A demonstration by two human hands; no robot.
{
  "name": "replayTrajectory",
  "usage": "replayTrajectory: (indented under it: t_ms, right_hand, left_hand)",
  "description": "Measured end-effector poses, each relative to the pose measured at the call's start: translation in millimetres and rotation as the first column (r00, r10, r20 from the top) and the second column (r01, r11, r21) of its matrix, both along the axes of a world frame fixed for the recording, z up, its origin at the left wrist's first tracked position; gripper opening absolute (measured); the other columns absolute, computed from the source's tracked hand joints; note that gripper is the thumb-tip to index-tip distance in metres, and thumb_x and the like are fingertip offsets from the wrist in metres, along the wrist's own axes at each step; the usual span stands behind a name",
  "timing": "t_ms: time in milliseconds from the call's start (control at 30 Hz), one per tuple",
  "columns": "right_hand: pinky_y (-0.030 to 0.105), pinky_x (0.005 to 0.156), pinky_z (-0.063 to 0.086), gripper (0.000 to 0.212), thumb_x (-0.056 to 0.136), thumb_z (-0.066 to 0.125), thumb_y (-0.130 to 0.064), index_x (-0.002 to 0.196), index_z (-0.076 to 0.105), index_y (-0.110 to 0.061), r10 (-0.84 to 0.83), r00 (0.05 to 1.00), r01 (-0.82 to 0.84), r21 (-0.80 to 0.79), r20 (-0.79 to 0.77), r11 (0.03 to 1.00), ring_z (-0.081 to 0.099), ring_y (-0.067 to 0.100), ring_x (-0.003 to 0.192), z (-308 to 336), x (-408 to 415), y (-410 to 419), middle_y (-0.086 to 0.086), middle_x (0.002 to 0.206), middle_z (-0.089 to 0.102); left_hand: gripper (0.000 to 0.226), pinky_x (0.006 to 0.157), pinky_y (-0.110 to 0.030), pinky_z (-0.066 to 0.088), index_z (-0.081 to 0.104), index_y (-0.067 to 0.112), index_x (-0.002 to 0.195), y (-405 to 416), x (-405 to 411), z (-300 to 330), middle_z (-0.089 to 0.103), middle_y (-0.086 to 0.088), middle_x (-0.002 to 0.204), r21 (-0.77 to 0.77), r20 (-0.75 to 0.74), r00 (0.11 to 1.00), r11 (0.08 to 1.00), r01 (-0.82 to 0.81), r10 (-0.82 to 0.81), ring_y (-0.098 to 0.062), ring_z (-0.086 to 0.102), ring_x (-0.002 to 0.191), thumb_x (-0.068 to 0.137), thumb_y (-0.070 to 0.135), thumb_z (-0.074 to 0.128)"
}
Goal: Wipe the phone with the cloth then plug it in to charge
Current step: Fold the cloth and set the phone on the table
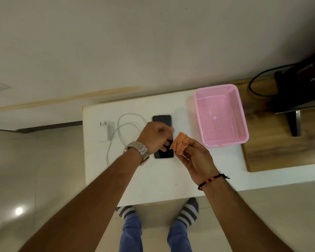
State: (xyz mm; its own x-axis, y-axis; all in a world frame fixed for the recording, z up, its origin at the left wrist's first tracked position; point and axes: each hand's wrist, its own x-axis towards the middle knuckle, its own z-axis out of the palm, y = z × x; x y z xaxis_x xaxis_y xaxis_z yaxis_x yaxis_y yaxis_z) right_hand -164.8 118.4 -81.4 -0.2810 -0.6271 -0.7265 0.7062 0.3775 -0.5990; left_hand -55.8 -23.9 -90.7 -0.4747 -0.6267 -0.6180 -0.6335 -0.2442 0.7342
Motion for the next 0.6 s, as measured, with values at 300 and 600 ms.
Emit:
replayTrajectory:
  t_ms: [300,600]
  right_hand:
    - [0.039,0.089,0.059,0.032,0.101,0.057,-0.036,0.099,0.074,-0.008,-0.187,0.973,0.182,0.051,0.132,0.982,0.072,0.027,0.109,14.3,-4.0,-13.3,0.015,0.115,0.074]
    - [0.029,0.072,0.062,0.017,0.098,0.064,-0.015,0.088,0.078,-0.014,-0.244,0.958,0.276,0.249,-0.153,0.928,0.075,0.029,0.098,8.5,0.0,-12.5,0.003,0.096,0.078]
  left_hand:
    - [0.01,0.068,-0.04,0.065,0.076,0.013,0.088,-4.5,-11.7,23.7,0.078,-0.009,0.084,0.03,-0.041,0.994,0.994,0.104,-0.103,-0.02,0.076,0.078,0.081,0.015,0.083]
    - [0.016,0.064,-0.03,0.064,0.078,0.015,0.096,-28.3,-35.3,23.3,0.077,-0.005,0.087,0.0,0.003,0.995,0.995,0.098,-0.098,-0.016,0.076,0.075,0.082,0.009,0.08]
